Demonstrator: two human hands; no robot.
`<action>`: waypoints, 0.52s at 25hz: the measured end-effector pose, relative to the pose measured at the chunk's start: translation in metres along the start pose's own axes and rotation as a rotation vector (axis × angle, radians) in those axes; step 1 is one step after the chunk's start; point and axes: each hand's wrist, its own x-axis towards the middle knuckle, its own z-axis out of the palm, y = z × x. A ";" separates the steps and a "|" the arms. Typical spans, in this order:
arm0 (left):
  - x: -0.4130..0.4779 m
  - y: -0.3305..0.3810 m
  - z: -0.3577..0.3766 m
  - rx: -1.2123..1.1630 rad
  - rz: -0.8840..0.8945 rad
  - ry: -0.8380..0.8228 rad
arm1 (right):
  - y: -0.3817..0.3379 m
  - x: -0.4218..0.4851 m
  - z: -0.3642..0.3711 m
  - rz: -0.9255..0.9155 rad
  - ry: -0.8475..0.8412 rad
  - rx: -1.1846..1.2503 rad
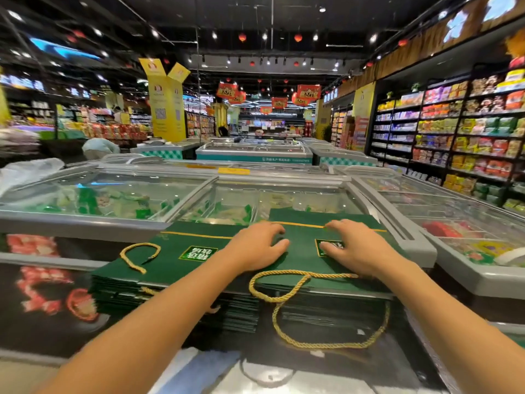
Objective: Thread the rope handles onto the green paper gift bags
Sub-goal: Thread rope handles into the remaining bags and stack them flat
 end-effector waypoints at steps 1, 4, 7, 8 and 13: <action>-0.018 -0.014 -0.012 -0.024 -0.036 0.036 | -0.017 -0.001 -0.005 -0.048 0.048 0.075; -0.077 -0.069 -0.046 0.000 -0.200 0.106 | -0.080 -0.005 -0.012 -0.195 0.066 0.212; -0.136 -0.126 -0.073 0.030 -0.421 0.174 | -0.138 -0.007 -0.006 -0.321 -0.034 0.272; -0.153 -0.141 -0.078 0.039 -0.491 0.196 | -0.153 -0.006 -0.001 -0.348 -0.068 0.261; -0.198 -0.179 -0.077 -0.153 -0.716 0.288 | -0.212 -0.006 0.035 -0.340 -0.204 0.102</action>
